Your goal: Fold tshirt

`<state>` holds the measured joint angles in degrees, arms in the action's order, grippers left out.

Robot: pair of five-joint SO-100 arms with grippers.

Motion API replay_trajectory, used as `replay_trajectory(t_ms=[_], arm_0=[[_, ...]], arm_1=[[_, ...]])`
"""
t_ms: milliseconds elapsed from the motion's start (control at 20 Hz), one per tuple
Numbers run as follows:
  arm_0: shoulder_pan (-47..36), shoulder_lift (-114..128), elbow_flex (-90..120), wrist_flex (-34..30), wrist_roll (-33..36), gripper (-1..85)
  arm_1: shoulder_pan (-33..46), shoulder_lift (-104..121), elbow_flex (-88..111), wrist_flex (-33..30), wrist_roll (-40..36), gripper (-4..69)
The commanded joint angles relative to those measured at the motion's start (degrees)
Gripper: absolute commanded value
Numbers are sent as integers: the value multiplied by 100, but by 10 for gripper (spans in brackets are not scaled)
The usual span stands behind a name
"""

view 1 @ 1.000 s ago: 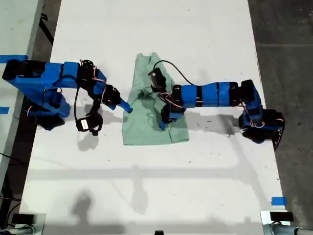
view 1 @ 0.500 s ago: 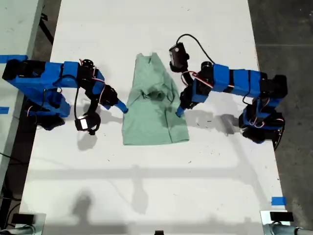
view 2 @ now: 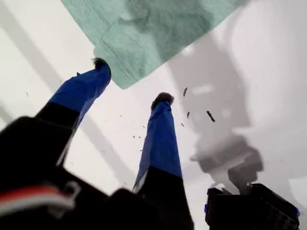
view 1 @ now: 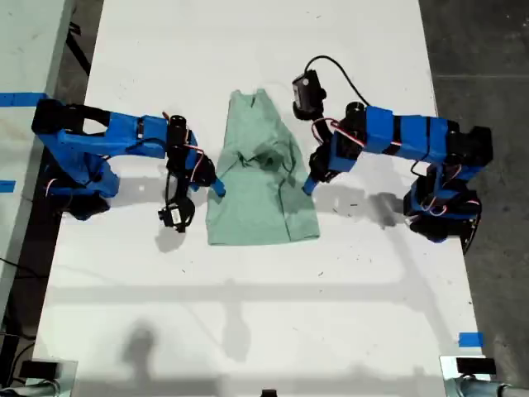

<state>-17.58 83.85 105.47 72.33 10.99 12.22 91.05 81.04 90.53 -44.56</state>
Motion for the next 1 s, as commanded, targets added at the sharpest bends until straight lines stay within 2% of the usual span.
replay_trajectory(t_ms=[0,150,250,350,400,750,950], arm_0=[[-255,-387,-369,-343,114,242],[-457,-905,-413,-519,70,236],[-606,-1090,-457,-466,-220,120],[-580,-1011,-554,-290,-369,71],[-545,-914,-615,-272,-404,1],[-492,-589,-1178,1116,-369,1],[-501,-158,-1178,1468,-246,1]], arm_1=[[-44,431,0,-193,-62,218],[-88,475,132,-290,-62,218],[-88,492,220,-343,-70,215],[-88,519,299,-396,-88,209],[-88,527,343,-439,-105,209],[-97,545,431,-527,-167,208],[-141,598,562,-624,-123,208]])
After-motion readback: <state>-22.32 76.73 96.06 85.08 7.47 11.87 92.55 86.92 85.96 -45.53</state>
